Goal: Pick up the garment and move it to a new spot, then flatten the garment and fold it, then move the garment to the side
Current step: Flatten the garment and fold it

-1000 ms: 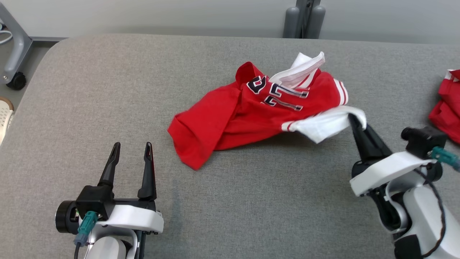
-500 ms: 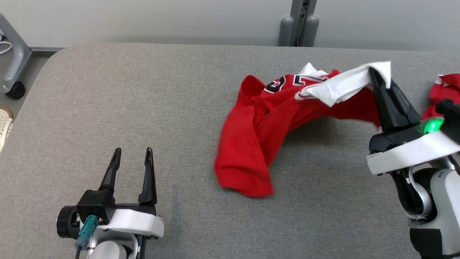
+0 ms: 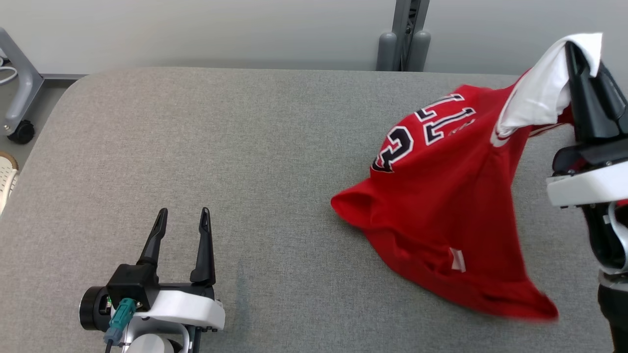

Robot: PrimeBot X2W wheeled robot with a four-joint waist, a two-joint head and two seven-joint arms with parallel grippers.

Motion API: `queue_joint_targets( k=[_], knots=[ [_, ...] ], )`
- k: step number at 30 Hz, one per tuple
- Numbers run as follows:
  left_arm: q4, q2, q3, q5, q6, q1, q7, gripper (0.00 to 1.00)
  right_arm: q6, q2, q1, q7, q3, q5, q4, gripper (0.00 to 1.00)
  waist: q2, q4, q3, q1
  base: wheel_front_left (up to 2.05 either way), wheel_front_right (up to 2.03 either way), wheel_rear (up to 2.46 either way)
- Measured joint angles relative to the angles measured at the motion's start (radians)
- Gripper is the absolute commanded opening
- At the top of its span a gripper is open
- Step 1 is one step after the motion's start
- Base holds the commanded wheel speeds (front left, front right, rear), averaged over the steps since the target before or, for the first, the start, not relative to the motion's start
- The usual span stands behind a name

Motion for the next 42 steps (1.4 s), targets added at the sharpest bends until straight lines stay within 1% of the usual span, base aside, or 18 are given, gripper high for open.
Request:
queue_joint_targets(
  k=[3,6,10,12,13,19,25,30,32,34,36,37,39,42],
  knots=[
    [-0.002,0.000,-0.002,-0.002,0.000,0.001,0.000,1.00,0.000,-0.023,-0.039,0.024,-0.009,0.002,0.001,0.00,0.0000,0.000,0.006,0.0000,0.00,0.00,0.00],
    [-0.001,0.000,-0.007,-0.006,0.000,-0.001,0.000,1.00,0.000,-0.040,-0.091,0.046,0.010,0.017,0.003,0.00,0.0000,0.002,0.011,0.0000,0.00,0.00,0.00],
    [0.003,0.000,-0.014,-0.012,0.000,-0.006,0.000,1.00,0.000,-0.052,-0.164,0.078,0.071,0.049,0.009,0.00,0.0001,0.008,0.018,0.0000,0.00,0.00,0.00],
    [0.004,0.000,-0.017,-0.013,0.002,-0.012,0.000,1.00,0.000,-0.063,-0.199,0.082,0.113,0.058,0.011,0.00,0.0000,0.012,0.020,0.0000,0.00,0.00,0.00],
    [0.005,0.000,-0.019,-0.013,0.005,-0.013,0.000,1.00,0.000,-0.064,-0.234,0.083,0.150,0.071,0.014,0.00,0.0000,0.017,0.023,0.0000,0.00,0.00,0.00],
    [0.009,0.000,-0.021,-0.020,0.007,-0.013,0.000,1.00,0.000,-0.049,-0.335,0.077,0.248,0.104,0.046,0.00,0.0000,0.030,0.023,0.0000,0.00,0.00,0.00],
    [0.008,0.000,-0.023,-0.021,0.007,-0.014,0.000,1.00,0.000,0.000,-0.457,0.061,0.343,0.182,0.104,0.00,0.0000,0.039,0.029,0.0000,0.00,0.00,0.00],
    [0.010,0.000,-0.037,-0.026,0.008,-0.017,0.000,1.00,0.000,0.071,-0.586,0.018,0.443,0.306,0.150,0.00,0.0000,0.053,0.032,0.0000,0.00,0.00,0.00],
    [0.012,0.000,-0.043,-0.029,0.011,-0.018,0.000,1.00,0.000,0.082,-0.631,-0.008,0.466,0.346,0.172,0.00,0.0000,0.060,0.033,0.0000,0.00,0.00,0.00],
    [0.012,-0.001,-0.049,-0.034,0.015,-0.018,0.000,1.00,0.000,0.079,-0.660,-0.033,0.472,0.387,0.206,0.00,0.0000,0.068,0.033,0.0000,0.00,0.00,0.00],
    [0.012,0.000,-0.050,-0.038,0.017,-0.018,0.000,1.00,0.000,0.069,-0.669,-0.049,0.467,0.436,0.251,0.00,0.0000,0.075,0.034,0.0001,0.00,0.00,0.00],
    [0.013,0.000,-0.052,-0.039,0.020,-0.018,0.000,1.00,0.000,0.053,-0.669,-0.048,0.465,0.452,0.281,0.00,0.0000,0.079,0.034,0.0000,0.00,0.00,0.00],
    [0.012,0.000,-0.051,-0.040,0.021,-0.018,0.000,1.00,0.000,0.007,-0.653,-0.020,0.462,0.477,0.357,0.00,0.0000,0.085,0.035,0.0000,0.00,0.00,0.00],
    [0.010,0.000,-0.051,-0.044,0.021,-0.017,0.000,1.00,0.000,-0.079,-0.596,0.027,0.468,0.478,0.467,0.00,0.0000,0.089,0.043,0.0000,0.00,0.00,0.00]
  ],
)
